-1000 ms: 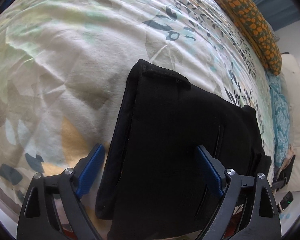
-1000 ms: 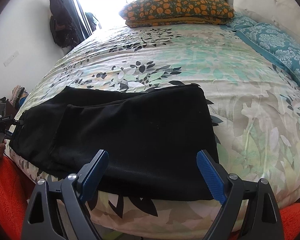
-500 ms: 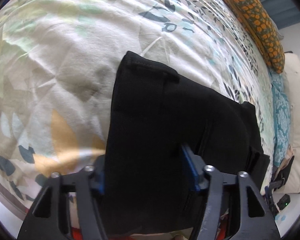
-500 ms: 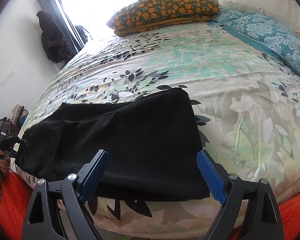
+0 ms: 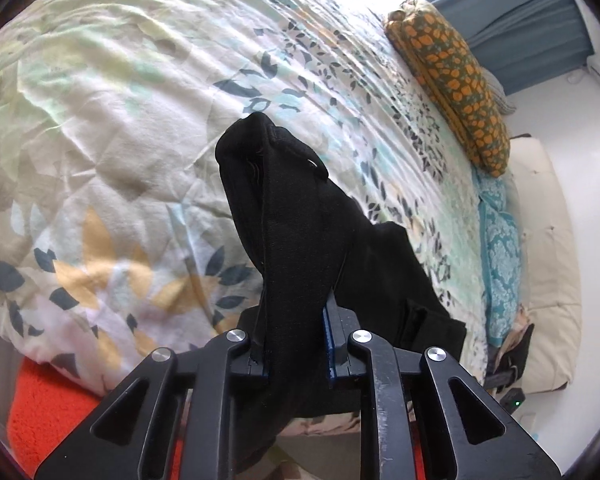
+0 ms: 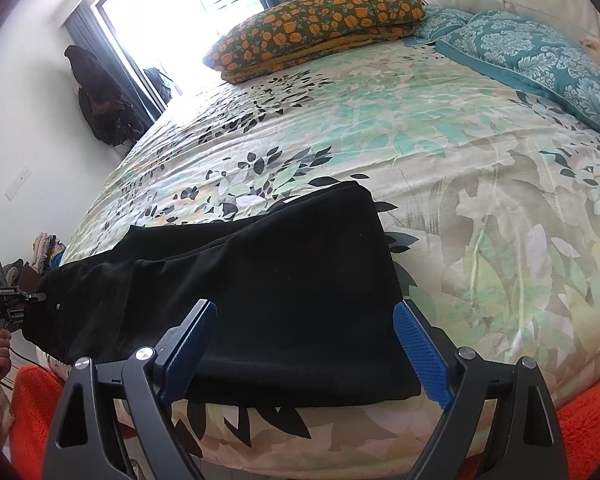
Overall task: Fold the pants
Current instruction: 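Grasp the waistband with the left gripper and fold it over the legs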
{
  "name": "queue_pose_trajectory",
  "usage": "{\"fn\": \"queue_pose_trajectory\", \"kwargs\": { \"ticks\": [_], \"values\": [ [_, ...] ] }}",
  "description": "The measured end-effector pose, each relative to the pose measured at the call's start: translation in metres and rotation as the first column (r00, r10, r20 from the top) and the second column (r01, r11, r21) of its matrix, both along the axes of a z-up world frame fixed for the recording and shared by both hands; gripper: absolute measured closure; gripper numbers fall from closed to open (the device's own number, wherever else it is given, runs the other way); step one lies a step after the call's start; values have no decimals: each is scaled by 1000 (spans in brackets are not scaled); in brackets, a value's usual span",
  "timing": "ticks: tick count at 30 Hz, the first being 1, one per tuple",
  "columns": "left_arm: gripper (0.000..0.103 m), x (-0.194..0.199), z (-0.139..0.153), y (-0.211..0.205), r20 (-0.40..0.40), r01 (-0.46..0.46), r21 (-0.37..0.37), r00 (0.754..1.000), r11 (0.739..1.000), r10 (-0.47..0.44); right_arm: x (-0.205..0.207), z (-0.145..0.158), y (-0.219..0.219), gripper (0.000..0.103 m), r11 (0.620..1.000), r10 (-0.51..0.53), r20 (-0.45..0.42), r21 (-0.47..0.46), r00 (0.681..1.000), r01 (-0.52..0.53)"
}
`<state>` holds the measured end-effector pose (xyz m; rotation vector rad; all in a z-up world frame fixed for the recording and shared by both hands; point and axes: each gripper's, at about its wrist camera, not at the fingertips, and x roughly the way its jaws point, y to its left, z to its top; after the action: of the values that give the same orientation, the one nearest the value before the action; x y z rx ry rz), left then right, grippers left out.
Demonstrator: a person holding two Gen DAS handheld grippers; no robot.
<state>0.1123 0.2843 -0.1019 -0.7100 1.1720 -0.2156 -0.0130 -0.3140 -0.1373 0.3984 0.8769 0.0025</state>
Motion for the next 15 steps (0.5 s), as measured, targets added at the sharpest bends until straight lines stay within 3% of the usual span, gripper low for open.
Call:
{"fn": "queue_pose_trajectory", "kwargs": {
  "ticks": [4, 7, 12, 15],
  "values": [
    [88, -12, 33, -37, 47, 55, -87, 998, 995, -51, 0, 1, -4, 13, 1000, -14, 10, 25, 1000, 14],
    [88, -17, 59, -87, 98, 163, -110, 983, 980, -153, -1, 2, -10, 13, 998, -32, 18, 60, 999, 30],
    [88, -18, 94, -181, 181, 343, -192, 933, 920, -311, -3, -2, -20, 13, 989, -58, 6, 135, 998, 57],
    [88, -12, 93, -249, 178, 435, -207, 897, 876, -404, -4, -4, -26, 13, 985, -72, 4, 157, 997, 71]
  ]
}}
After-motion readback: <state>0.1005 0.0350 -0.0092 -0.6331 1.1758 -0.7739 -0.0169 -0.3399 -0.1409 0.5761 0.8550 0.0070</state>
